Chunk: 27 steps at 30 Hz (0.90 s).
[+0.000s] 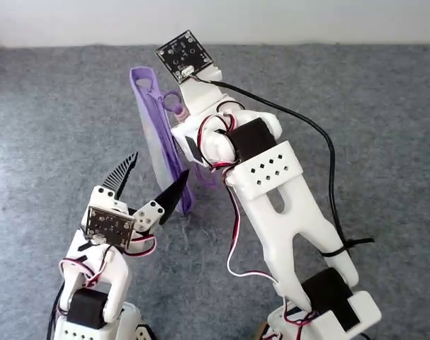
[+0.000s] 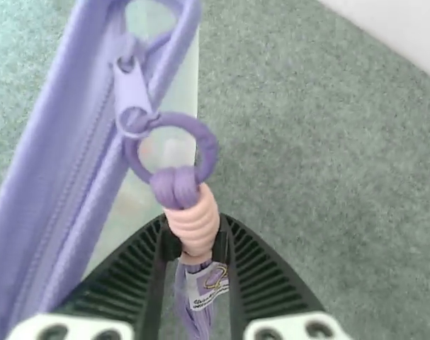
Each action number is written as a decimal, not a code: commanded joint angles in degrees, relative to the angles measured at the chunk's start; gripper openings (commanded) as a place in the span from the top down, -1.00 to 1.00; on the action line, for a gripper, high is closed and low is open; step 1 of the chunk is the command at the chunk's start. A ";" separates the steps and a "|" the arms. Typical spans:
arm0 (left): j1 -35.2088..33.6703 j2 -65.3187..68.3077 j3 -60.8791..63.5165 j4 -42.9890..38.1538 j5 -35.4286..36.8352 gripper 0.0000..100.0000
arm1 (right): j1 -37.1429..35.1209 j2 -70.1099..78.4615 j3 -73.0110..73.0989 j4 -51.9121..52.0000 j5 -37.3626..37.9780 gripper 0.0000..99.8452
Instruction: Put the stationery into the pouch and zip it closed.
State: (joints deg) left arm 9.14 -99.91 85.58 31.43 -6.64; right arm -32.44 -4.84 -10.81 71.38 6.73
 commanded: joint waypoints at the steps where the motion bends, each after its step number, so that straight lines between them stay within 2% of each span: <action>1: -0.70 -0.53 -0.48 -1.76 2.11 0.38 | -1.27 -3.21 -2.81 2.59 -0.26 0.98; 5: -0.70 -0.53 -0.40 -1.76 2.46 0.38 | -1.45 -4.97 -2.55 3.38 -0.26 0.98; 12: 3.08 -0.70 -0.40 -2.99 2.46 0.64 | -1.45 -7.87 -2.55 10.68 -0.62 0.98; 16: 5.54 -0.44 0.13 -6.68 1.93 0.64 | -1.45 -9.19 -2.46 11.65 -0.53 0.98; 20: 5.19 -0.70 3.30 -8.35 -1.05 0.64 | -1.45 -9.54 -2.46 12.70 -0.18 0.98; 27: 5.19 -0.70 3.56 -10.29 -1.41 0.65 | -2.77 -11.12 -2.46 17.10 -0.62 0.98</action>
State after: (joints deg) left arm 14.07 -99.91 89.63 22.73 -7.60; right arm -34.46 -13.10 -11.43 88.09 6.73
